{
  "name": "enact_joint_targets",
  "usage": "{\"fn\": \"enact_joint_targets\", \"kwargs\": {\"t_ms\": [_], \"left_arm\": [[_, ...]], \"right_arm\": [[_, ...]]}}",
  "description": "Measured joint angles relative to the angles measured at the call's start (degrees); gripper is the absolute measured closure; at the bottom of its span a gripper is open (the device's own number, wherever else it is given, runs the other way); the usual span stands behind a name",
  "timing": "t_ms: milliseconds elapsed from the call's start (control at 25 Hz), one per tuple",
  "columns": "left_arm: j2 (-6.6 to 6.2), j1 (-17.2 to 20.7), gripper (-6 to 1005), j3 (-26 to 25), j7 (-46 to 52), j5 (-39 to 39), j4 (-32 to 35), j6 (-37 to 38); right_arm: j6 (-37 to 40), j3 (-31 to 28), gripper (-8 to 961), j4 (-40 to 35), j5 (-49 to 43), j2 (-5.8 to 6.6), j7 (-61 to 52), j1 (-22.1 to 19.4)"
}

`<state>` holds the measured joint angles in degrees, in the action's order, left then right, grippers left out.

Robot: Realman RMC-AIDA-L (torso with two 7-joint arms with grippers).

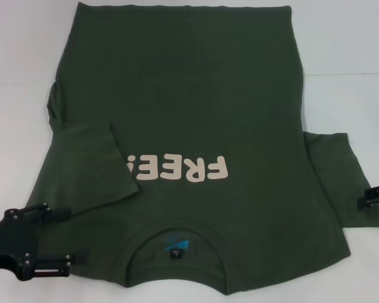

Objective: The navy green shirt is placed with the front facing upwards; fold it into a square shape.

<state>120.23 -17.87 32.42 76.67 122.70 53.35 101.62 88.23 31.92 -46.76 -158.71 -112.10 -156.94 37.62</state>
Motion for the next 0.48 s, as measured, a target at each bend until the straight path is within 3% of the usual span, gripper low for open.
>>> {"fn": "enact_joint_targets", "kwargs": {"t_ms": [480], "left_arm": [[0.00,-0.1,66,0.0,0.0,0.1,0.0,0.0]], "right_arm": [[-0.7,1.1,48,0.1,0.0,-0.46,0.7,-0.2]]}}
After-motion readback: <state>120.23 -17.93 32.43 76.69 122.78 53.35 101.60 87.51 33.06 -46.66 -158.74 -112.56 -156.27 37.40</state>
